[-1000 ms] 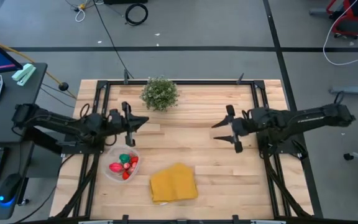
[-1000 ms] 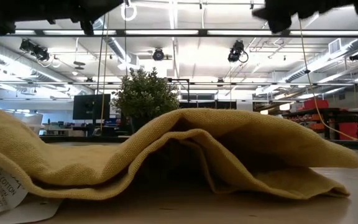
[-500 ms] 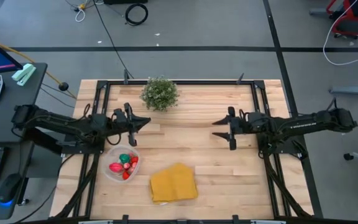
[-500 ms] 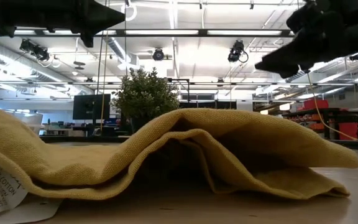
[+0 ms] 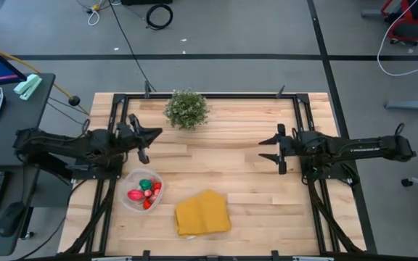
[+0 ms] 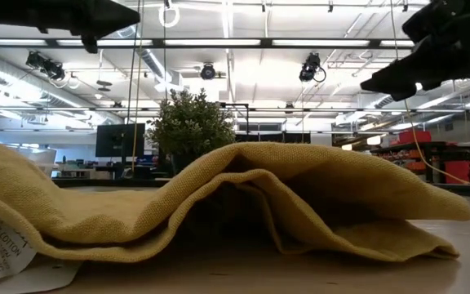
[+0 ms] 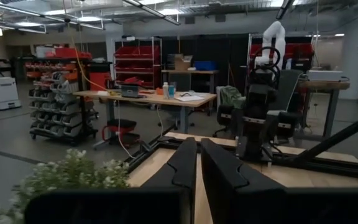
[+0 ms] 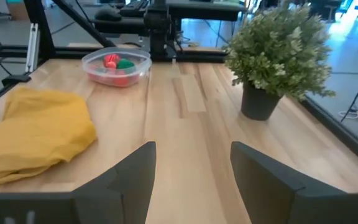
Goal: Pick and placing Produce into tupperware
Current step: Return to Home Position
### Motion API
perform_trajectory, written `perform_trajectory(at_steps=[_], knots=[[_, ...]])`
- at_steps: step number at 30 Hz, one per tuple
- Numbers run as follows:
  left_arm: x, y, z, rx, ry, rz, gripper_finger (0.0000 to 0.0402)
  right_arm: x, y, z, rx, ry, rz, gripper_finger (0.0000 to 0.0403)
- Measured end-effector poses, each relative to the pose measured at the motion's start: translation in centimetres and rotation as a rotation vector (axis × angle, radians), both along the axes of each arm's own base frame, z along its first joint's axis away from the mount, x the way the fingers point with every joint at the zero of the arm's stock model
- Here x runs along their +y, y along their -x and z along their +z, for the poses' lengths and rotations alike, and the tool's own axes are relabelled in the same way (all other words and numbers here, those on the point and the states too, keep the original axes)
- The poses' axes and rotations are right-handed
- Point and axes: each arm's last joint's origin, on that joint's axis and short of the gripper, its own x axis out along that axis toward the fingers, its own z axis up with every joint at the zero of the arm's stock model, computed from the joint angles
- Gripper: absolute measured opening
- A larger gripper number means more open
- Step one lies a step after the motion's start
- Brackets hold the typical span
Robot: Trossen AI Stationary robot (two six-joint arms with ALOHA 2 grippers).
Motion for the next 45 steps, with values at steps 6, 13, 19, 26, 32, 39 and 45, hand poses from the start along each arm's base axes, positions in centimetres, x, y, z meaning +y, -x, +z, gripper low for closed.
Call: perform_trajectory(at_steps=[6,13,19,26,32,39,45], knots=[[0.3,2.5,0.5,-0.032,0.004,0.0,0.0021,0.1,1.9,0.3,-0.02,0.001,-0.002,0.0217],[0.5,5.2,0.4,-0.057,0.012,-0.002,0.0024,0.1,3.6,0.4,-0.056,0.003,-0.008,0.0217],[0.7,6.6,-0.1,-0.054,0.033,-0.007,0.0028,0.1,4.1,0.8,-0.106,0.0,-0.025,0.0217],[0.7,7.1,-0.1,-0.056,0.011,-0.006,0.0019,0.0,4.1,0.8,-0.106,-0.005,-0.063,0.0217],[0.6,6.1,-1.9,-0.033,0.087,-0.042,0.0024,-0.1,4.1,0.8,-0.112,-0.011,-0.084,0.0217],[0.4,4.3,-7.0,0.022,0.181,-0.051,0.0035,-0.1,4.0,0.8,-0.114,-0.066,-0.093,0.0217],[0.3,4.0,-7.7,-0.012,0.135,-0.057,0.0032,-0.1,4.0,0.8,-0.113,-0.069,-0.093,0.0217]])
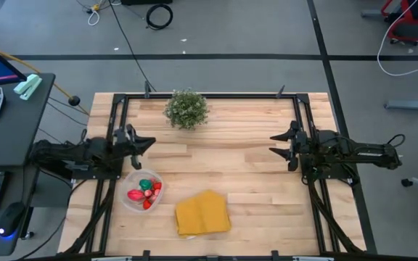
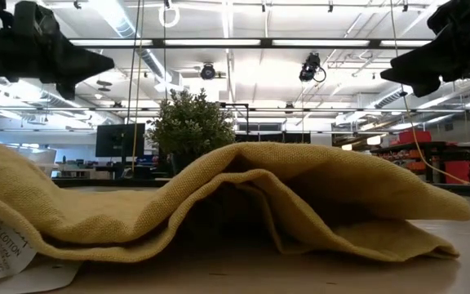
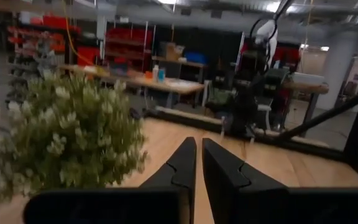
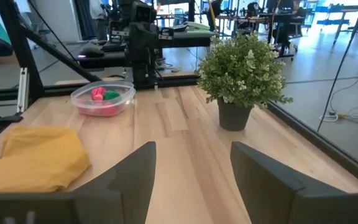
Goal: Pick and placing Produce into tupperware
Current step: Return to Home Position
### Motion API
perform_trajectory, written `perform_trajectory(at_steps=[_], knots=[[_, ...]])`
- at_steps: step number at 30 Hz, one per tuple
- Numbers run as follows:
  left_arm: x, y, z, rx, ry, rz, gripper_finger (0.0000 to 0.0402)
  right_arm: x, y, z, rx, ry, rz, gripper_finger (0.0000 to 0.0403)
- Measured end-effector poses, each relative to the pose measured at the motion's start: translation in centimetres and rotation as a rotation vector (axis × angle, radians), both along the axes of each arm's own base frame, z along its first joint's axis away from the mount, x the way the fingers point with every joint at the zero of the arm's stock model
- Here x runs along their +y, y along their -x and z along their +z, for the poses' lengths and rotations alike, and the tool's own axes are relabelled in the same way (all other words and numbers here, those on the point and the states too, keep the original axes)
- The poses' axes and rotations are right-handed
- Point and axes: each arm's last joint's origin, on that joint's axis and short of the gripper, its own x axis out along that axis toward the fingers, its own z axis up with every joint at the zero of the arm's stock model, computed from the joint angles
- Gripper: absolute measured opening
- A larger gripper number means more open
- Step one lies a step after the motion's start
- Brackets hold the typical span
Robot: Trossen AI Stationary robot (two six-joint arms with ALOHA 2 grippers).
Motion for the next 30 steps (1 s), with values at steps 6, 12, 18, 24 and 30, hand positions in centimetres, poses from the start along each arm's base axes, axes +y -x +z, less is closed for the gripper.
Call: perform_trajectory(at_steps=[6,12,18,24,30], knots=[[0.0,0.0,-0.2,0.025,-0.021,-0.002,0.0023,0.0,0.0,-0.1,0.01,0.005,0.001,0.0217],[0.0,-0.1,-0.7,0.087,-0.025,-0.006,0.0028,0.1,0.0,-0.3,0.028,-0.015,0.04,0.0217],[0.0,-0.1,-0.8,0.094,-0.026,-0.005,0.0034,0.1,0.1,-0.7,0.074,-0.036,0.039,0.0217],[0.0,-0.1,-0.7,0.086,-0.025,-0.004,0.0027,0.1,0.1,-0.8,0.074,-0.078,0.032,0.0217],[0.0,-0.1,-0.6,0.066,-0.023,-0.002,0.0025,0.1,-0.2,-0.3,-0.035,-0.104,0.036,0.0217]])
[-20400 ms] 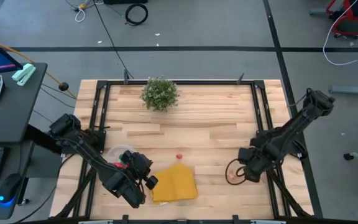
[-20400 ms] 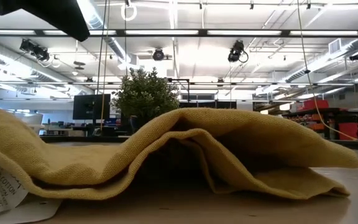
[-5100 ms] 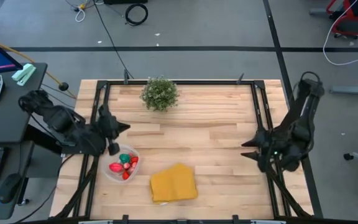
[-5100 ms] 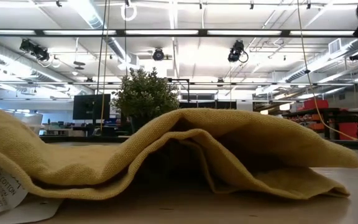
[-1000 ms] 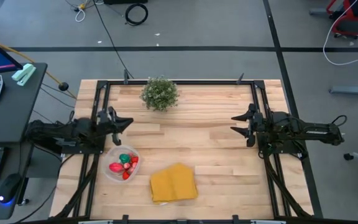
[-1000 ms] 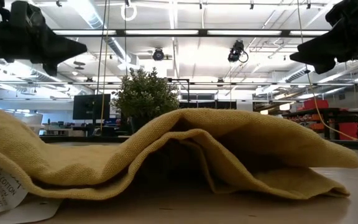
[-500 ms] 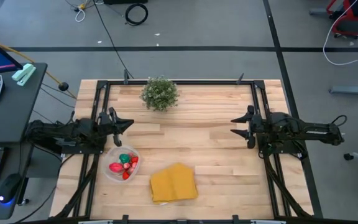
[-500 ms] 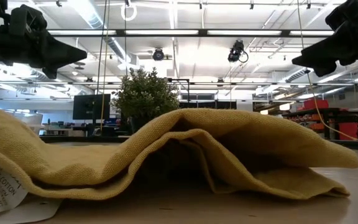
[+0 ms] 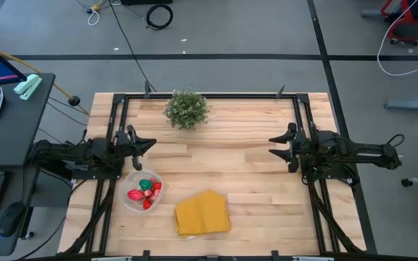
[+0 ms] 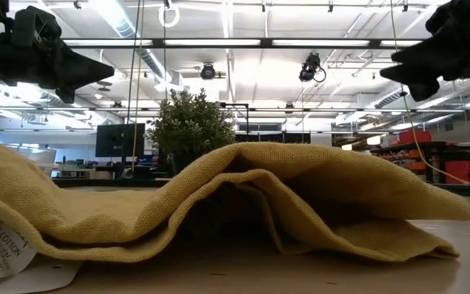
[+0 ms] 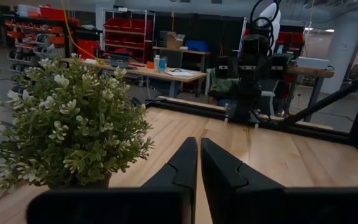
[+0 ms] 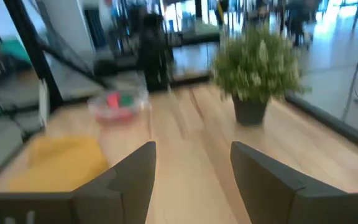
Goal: Pick and placing Produce into tupperware
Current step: Return to Home Position
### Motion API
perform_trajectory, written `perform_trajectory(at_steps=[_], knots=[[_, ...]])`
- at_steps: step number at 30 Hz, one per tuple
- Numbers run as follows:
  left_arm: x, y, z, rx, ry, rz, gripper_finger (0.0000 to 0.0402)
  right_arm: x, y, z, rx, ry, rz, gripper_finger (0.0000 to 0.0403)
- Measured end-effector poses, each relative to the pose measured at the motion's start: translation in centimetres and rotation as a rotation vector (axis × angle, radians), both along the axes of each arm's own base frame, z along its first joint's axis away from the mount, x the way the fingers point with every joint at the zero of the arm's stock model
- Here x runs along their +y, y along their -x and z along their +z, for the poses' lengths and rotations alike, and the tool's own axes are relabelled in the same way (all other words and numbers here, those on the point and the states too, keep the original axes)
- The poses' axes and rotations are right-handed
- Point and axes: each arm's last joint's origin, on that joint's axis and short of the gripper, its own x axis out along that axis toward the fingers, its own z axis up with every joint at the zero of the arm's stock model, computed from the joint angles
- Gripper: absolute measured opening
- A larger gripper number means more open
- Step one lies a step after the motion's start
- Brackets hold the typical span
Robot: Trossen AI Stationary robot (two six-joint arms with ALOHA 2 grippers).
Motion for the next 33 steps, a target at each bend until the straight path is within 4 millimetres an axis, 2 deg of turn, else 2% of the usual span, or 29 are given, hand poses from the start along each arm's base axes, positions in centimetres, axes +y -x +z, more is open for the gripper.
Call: perform_trajectory(at_steps=[5,10,19,33], knots=[[0.0,0.0,0.1,-0.006,0.001,0.0,0.0034,0.1,-0.6,-1.1,-0.087,0.01,0.028,0.0217],[0.0,0.0,0.1,-0.011,0.001,0.0,0.0034,0.0,-1.0,-3.4,-0.027,-0.027,0.026,0.0217],[0.0,0.0,0.1,-0.014,0.002,0.0,0.0021,0.1,-1.2,-3.8,-0.024,-0.031,0.046,0.0217],[0.0,0.0,0.1,-0.015,0.002,0.0,0.0035,0.1,-1.2,-3.9,-0.009,-0.034,0.045,0.0217]])
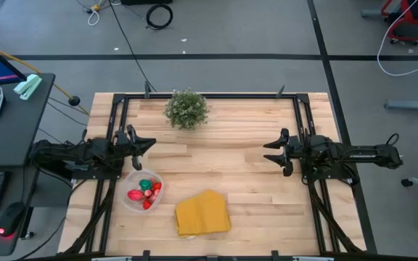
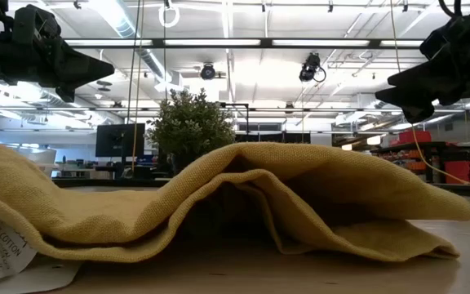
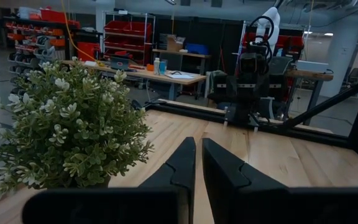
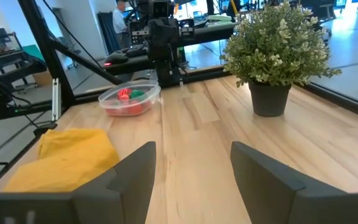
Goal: Pick and placing Produce into tupperware
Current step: Return to Home Position
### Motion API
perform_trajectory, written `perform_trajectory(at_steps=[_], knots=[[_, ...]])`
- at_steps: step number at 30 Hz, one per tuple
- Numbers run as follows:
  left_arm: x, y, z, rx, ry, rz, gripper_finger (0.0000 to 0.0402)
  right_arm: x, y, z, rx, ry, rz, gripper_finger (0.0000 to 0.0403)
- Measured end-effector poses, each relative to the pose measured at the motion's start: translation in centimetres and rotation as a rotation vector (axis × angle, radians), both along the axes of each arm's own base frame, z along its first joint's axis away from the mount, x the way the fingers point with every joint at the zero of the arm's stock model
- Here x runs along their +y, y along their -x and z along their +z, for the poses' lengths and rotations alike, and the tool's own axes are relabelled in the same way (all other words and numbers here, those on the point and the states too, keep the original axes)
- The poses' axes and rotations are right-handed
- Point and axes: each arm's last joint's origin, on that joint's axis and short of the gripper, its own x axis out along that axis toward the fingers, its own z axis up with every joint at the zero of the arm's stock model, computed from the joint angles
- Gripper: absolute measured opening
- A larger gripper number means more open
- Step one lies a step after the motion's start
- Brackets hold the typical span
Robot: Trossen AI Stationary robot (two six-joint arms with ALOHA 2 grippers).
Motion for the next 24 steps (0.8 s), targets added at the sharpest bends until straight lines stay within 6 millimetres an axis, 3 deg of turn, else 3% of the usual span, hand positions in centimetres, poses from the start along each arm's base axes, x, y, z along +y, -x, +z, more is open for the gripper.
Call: perform_trajectory(at_steps=[24], knots=[[0.0,0.0,0.0,0.0,0.0,0.0,0.0028,-0.01,0.0,-0.01,0.002,0.001,-0.002,0.0217]])
